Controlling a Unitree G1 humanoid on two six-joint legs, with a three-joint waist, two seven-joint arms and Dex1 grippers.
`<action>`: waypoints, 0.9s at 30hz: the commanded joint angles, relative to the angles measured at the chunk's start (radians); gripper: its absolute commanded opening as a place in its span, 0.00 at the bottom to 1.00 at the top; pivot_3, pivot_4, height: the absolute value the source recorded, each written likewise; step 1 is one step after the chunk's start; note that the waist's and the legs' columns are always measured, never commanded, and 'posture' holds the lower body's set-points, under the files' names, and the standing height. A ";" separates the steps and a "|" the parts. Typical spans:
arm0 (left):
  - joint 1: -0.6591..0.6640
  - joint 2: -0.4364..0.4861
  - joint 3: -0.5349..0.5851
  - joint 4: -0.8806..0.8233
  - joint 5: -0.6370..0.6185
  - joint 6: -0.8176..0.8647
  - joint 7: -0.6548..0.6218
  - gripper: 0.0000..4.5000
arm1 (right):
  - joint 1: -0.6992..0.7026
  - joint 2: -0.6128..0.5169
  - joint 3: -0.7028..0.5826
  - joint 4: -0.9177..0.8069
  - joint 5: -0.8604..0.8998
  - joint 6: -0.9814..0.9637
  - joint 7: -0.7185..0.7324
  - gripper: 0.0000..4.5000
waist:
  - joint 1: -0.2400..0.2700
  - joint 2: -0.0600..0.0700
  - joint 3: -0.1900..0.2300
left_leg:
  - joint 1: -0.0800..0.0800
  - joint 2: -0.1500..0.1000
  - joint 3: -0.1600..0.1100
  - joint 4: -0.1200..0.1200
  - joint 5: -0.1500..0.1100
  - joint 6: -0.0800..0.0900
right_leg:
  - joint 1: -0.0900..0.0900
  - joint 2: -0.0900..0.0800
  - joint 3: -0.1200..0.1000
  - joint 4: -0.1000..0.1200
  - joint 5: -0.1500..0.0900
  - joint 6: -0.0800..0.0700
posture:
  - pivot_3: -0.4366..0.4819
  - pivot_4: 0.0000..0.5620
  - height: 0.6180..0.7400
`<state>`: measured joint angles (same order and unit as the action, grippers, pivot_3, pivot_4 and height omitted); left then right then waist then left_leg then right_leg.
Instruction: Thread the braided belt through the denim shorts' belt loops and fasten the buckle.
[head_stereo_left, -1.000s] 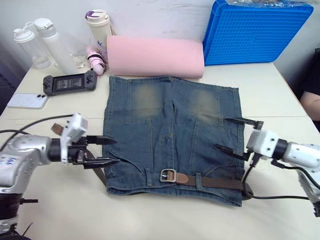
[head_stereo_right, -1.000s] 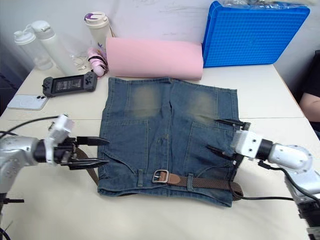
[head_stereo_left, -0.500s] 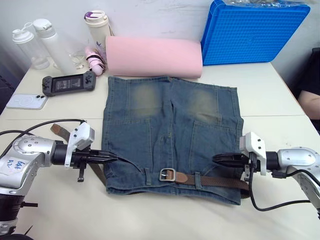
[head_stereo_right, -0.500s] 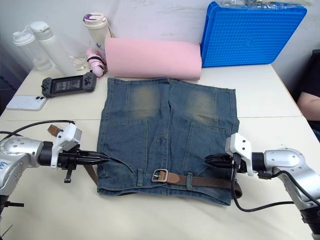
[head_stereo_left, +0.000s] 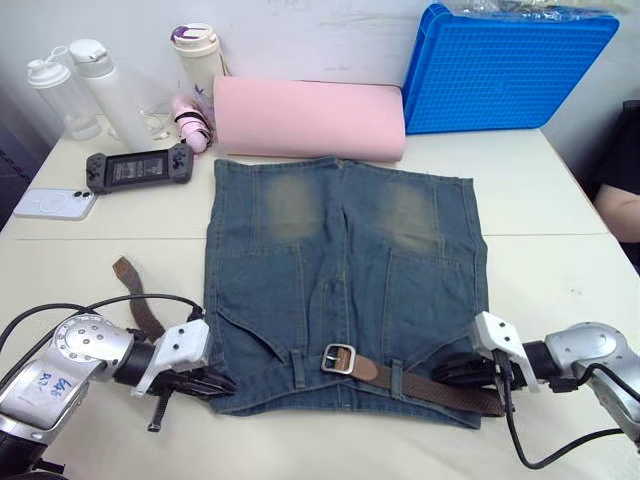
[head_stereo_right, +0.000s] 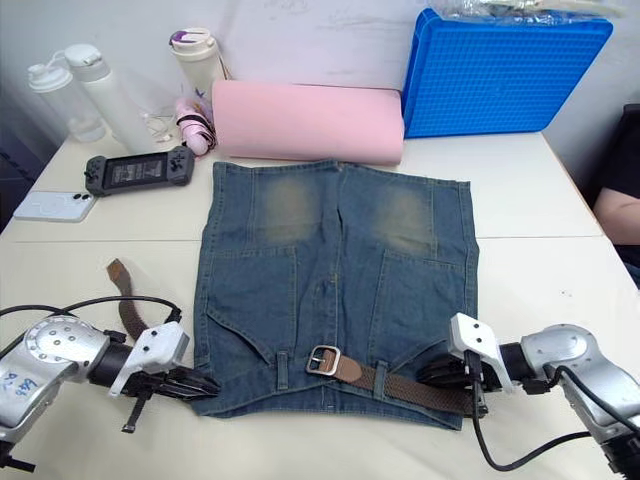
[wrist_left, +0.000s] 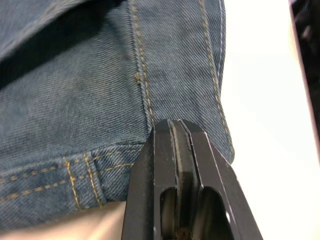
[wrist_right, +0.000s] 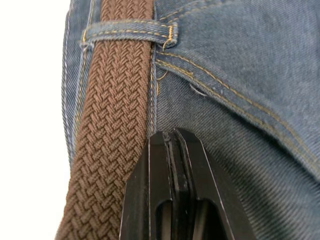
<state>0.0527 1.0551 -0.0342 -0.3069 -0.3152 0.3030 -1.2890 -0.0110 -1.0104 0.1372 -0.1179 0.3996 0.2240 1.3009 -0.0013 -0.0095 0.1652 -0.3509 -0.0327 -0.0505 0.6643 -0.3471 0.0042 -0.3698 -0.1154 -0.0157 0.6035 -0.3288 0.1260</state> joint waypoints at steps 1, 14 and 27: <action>0.055 0.020 -0.067 0.048 0.140 -0.102 0.029 0.01 | 0.021 0.030 0.065 0.114 -0.138 -0.037 -0.045 0.00 | -0.004 -0.002 -0.004 | 0.002 0.001 0.000 0.000 0.000 -0.001 | 0.003 0.000 0.000 -0.002 0.000 0.000 | 0.48 0.27 1.00; -0.257 -0.110 0.236 0.056 -0.433 0.387 0.168 0.21 | -0.273 0.046 -0.292 -0.011 0.420 0.613 -0.169 0.21 | 0.001 0.019 0.000 | -0.007 0.006 0.001 0.008 -0.004 -0.003 | -0.008 0.001 0.001 0.005 0.000 -0.005 | 0.48 0.27 1.00; -0.716 -0.357 -0.120 0.513 0.064 0.316 0.549 0.99 | -0.688 0.269 0.050 0.449 -0.102 0.267 -0.279 1.00 | -0.002 0.013 0.002 | -0.008 -0.007 0.008 0.003 0.001 0.004 | -0.015 0.001 -0.006 0.015 0.003 0.002 | 0.48 0.27 1.00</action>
<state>-0.6442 0.6994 -0.1309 0.1739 -0.3162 0.6568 -0.7607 -0.6788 -0.7479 0.1753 0.2901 0.3430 0.5426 1.0130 -0.0028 0.0032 0.1675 -0.3590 -0.0396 -0.0428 0.6679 -0.3465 0.0087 -0.3855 -0.1145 -0.0221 0.6194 -0.3253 0.1282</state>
